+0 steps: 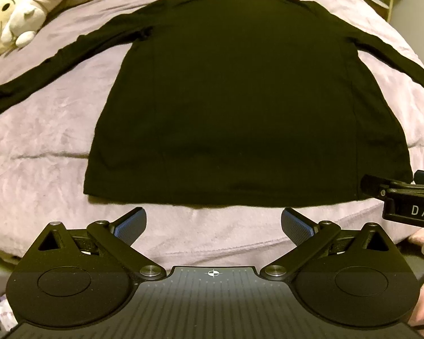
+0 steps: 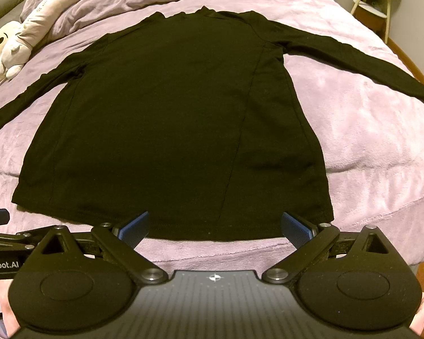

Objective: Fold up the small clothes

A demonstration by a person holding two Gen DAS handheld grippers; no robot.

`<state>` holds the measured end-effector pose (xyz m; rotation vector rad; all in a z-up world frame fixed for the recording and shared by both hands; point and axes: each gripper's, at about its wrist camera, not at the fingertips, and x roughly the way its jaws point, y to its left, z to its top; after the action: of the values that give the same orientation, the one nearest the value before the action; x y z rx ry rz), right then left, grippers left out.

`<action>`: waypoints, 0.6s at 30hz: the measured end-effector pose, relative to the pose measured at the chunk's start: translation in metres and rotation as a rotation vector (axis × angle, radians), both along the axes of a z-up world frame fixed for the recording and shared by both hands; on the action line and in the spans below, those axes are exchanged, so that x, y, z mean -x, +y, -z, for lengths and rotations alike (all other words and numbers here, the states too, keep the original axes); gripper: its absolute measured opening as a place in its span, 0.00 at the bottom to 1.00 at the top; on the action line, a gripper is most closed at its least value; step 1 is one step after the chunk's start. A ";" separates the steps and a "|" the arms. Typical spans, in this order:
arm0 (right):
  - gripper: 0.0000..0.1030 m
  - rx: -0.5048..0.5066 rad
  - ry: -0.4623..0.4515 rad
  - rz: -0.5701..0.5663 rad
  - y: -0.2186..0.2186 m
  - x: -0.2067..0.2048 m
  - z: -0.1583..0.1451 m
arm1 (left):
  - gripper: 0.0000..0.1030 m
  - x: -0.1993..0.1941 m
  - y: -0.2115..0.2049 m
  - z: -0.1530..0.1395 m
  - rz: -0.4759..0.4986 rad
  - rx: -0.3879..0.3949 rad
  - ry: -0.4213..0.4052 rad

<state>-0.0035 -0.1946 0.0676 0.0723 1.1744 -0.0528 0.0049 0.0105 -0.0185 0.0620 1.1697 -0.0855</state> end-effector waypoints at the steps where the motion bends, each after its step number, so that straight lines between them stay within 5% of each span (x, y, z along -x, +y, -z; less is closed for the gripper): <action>1: 0.96 -0.001 0.001 0.001 0.000 0.000 0.000 | 1.00 0.000 0.000 0.000 0.001 -0.001 0.001; 18: 0.96 -0.004 0.003 0.002 -0.003 -0.001 -0.001 | 1.00 -0.001 -0.002 0.003 -0.003 0.006 0.016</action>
<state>-0.0022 -0.1978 0.0686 0.0770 1.1779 -0.0521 0.0056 0.0086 -0.0215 0.0538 1.1855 -0.0869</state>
